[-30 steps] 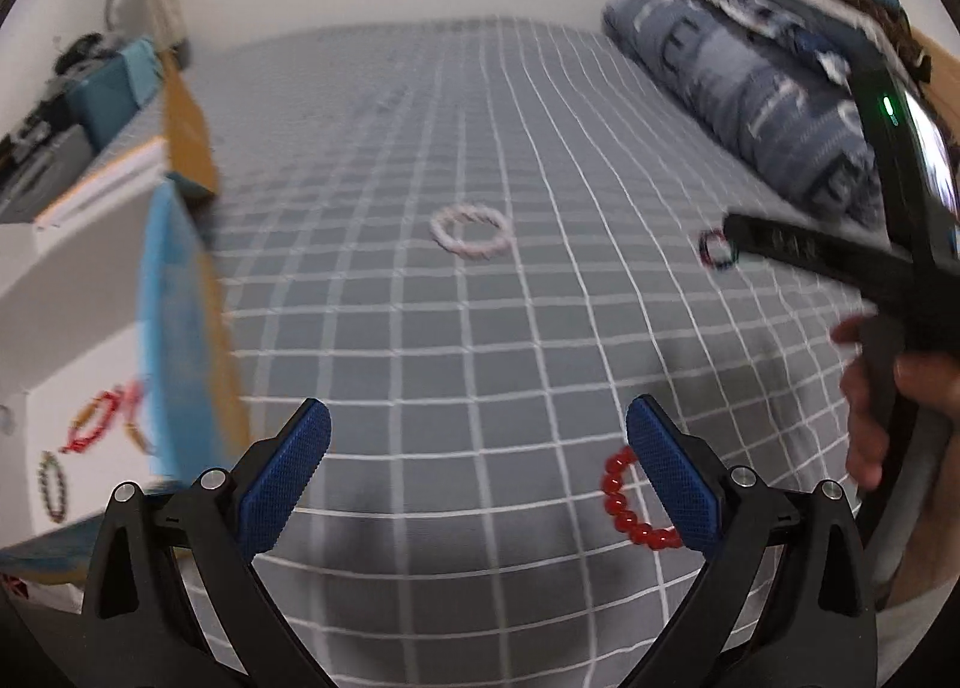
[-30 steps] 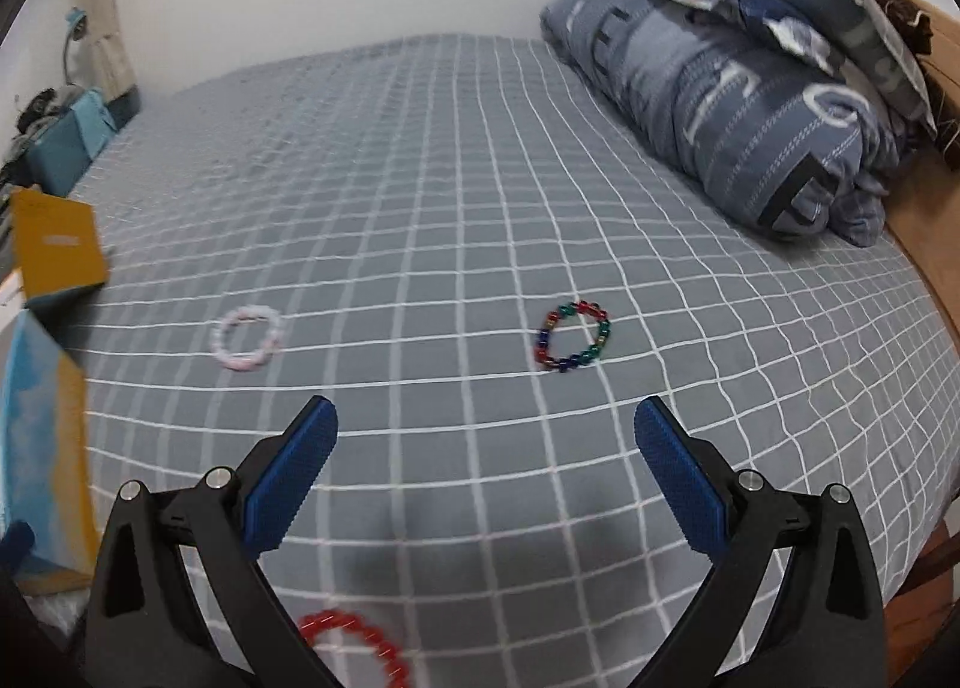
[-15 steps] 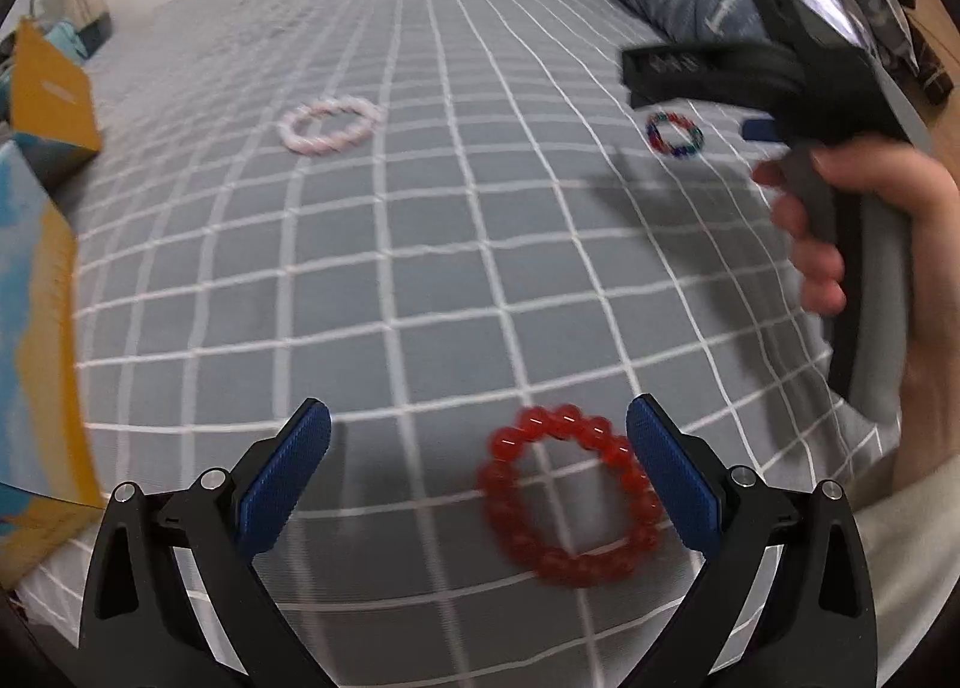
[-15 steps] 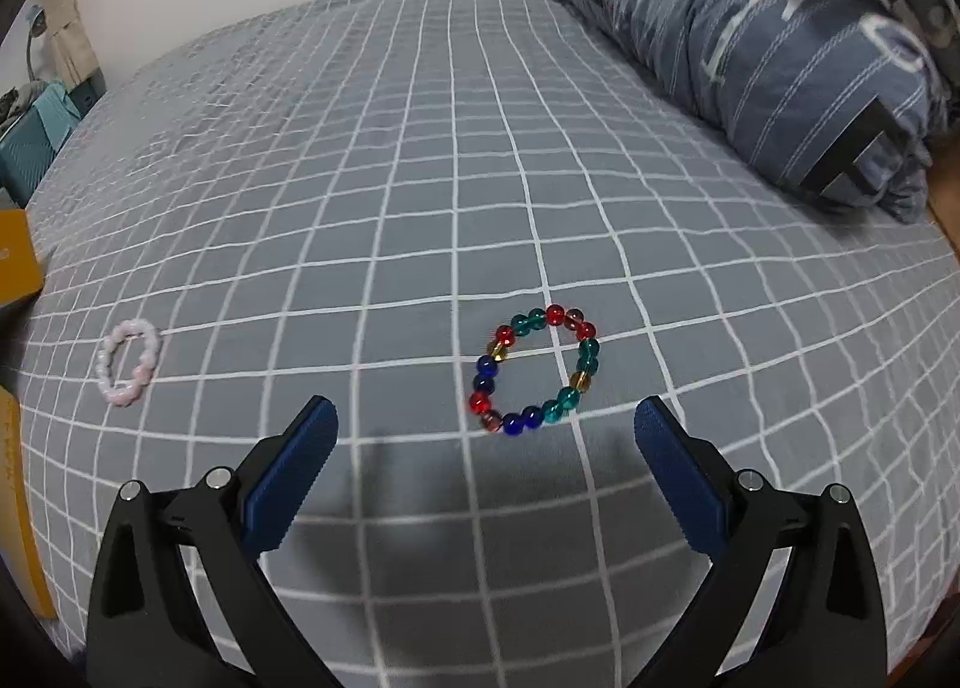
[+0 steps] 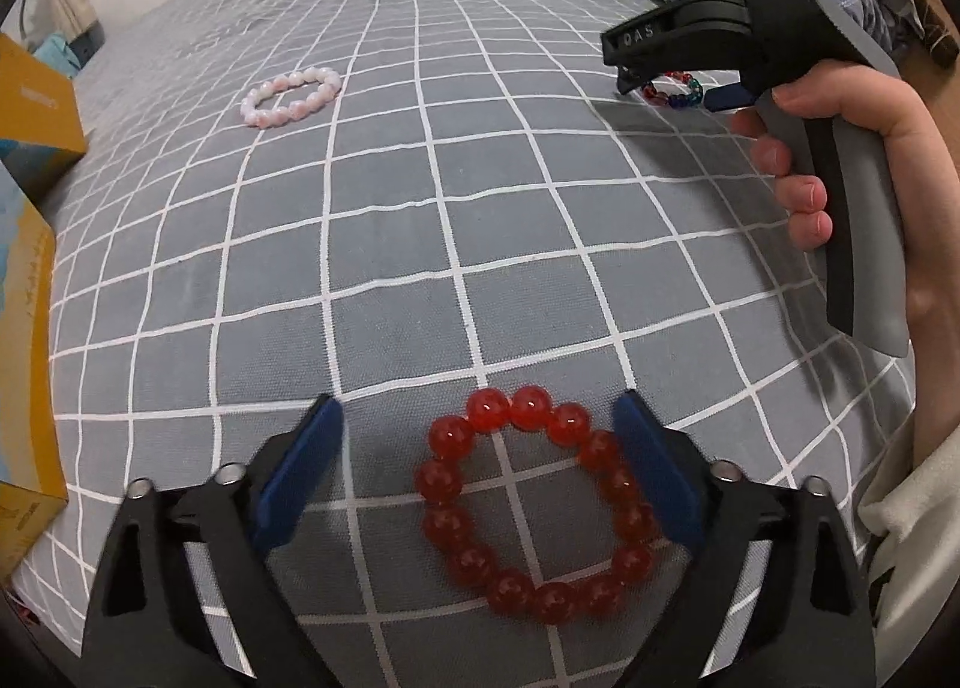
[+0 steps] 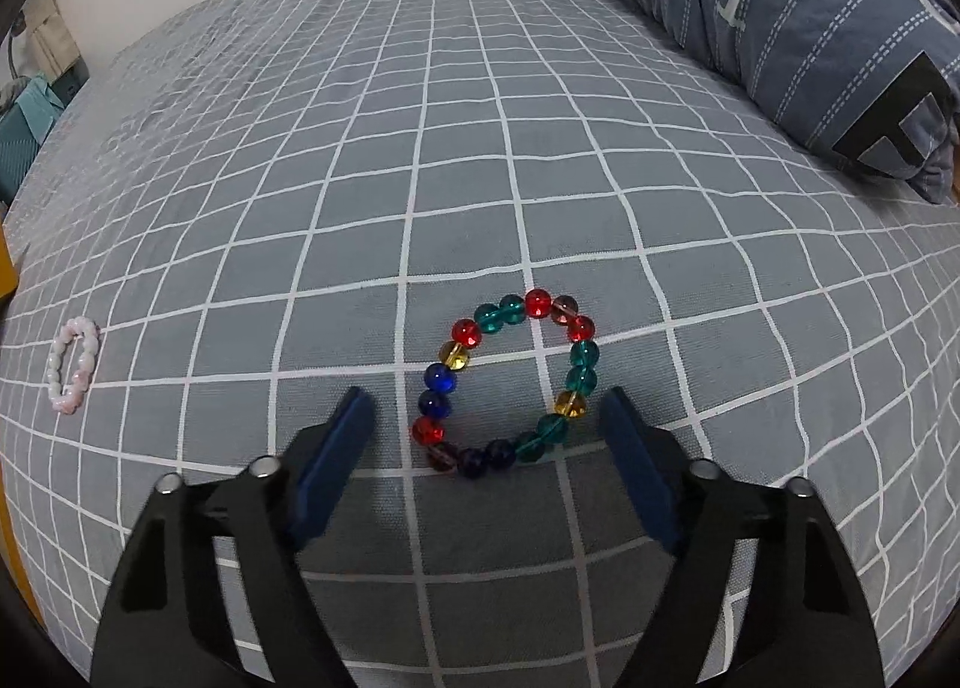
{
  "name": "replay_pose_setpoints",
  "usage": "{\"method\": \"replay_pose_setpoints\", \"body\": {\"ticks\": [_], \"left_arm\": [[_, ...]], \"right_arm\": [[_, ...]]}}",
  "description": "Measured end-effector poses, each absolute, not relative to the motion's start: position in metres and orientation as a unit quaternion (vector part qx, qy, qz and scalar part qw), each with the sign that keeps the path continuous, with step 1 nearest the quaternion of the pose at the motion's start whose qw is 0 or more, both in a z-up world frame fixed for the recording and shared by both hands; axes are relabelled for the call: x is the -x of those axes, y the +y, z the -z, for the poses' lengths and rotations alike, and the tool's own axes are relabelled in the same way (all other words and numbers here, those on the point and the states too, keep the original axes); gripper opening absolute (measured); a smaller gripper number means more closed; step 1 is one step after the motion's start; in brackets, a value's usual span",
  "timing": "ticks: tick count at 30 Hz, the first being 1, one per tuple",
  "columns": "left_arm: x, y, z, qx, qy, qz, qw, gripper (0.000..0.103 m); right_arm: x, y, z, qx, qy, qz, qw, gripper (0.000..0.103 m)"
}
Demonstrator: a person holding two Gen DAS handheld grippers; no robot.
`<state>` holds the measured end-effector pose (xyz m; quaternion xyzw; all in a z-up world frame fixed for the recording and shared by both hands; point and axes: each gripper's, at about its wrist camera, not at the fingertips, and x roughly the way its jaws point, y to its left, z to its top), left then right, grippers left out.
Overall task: Organize jewelry
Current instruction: 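Grasp red bead bracelet with left tool while right tool grasps multicolour bracelet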
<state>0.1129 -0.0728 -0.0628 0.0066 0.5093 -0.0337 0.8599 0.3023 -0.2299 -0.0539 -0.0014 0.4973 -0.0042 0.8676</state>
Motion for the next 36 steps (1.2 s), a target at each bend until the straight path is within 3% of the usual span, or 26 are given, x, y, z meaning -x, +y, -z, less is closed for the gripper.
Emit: {"method": "replay_pose_setpoints", "body": {"ticks": [2, 4, 11, 12, 13, 14, 36], "left_arm": [[-0.111, -0.071, 0.059, -0.004, 0.509, 0.034, 0.86, 0.065], [-0.112, -0.069, 0.058, 0.0, 0.51, 0.038, 0.859, 0.056], [-0.117, -0.066, 0.056, 0.004, 0.512, 0.05, 0.858, 0.035], [-0.117, -0.067, 0.056, 0.003, 0.512, 0.053, 0.858, 0.031], [-0.114, -0.069, 0.055, -0.001, 0.512, 0.059, 0.857, 0.018], [-0.114, -0.071, 0.054, -0.008, 0.511, 0.066, 0.857, 0.016], [-0.113, -0.067, 0.04, -0.013, 0.489, 0.095, 0.867, 0.013]], "right_arm": [[-0.302, -0.231, 0.054, 0.003, 0.496, 0.008, 0.868, 0.06], [-0.3, -0.232, 0.054, 0.004, 0.495, 0.01, 0.869, 0.055], [-0.298, -0.232, 0.054, 0.006, 0.491, 0.013, 0.871, 0.04], [-0.297, -0.233, 0.054, 0.005, 0.491, 0.012, 0.871, 0.033], [-0.297, -0.233, 0.054, 0.005, 0.491, 0.011, 0.871, 0.018], [-0.297, -0.234, 0.054, 0.003, 0.491, 0.01, 0.871, 0.018], [-0.286, -0.236, 0.043, -0.014, 0.478, 0.014, 0.878, 0.016]]}}
